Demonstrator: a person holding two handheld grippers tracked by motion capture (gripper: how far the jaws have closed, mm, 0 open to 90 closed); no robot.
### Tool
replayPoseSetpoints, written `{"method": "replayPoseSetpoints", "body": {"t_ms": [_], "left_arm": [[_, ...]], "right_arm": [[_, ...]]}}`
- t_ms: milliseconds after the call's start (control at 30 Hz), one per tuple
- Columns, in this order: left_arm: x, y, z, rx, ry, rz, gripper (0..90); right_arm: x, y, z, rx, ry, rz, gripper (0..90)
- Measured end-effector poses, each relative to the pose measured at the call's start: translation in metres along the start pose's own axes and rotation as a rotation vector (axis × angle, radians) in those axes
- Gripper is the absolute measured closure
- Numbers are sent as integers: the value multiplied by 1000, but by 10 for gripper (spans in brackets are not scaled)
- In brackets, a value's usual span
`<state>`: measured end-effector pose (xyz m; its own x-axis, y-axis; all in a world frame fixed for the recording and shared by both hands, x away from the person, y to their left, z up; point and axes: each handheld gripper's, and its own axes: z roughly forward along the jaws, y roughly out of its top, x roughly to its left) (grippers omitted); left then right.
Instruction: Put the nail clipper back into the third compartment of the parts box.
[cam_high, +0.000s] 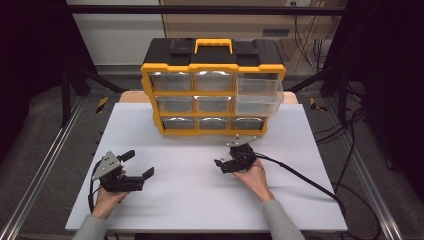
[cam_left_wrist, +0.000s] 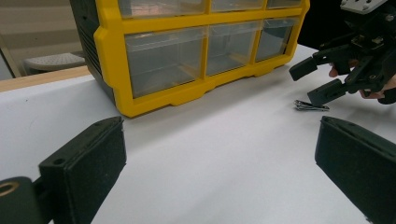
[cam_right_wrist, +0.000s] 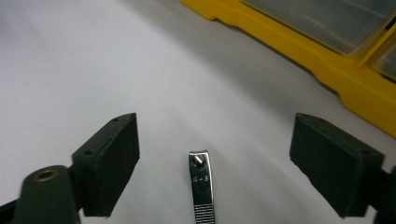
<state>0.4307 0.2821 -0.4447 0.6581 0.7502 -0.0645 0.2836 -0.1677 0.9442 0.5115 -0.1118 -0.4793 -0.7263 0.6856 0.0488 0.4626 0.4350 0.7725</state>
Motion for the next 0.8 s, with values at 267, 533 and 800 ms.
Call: {"method": "replayPoseSetpoints", "body": {"t_ms": [267,533,800], "left_arm": [[0,0,0,1,0,1,18],[0,0,0,2,2,3,18],[0,0,0,3,2,4,18]], "right_arm": [[-1,-4,6,75,21,-9,423],[-1,-5,7,100,52,-8,620],[0,-6,8,116,61,-12,727]]}}
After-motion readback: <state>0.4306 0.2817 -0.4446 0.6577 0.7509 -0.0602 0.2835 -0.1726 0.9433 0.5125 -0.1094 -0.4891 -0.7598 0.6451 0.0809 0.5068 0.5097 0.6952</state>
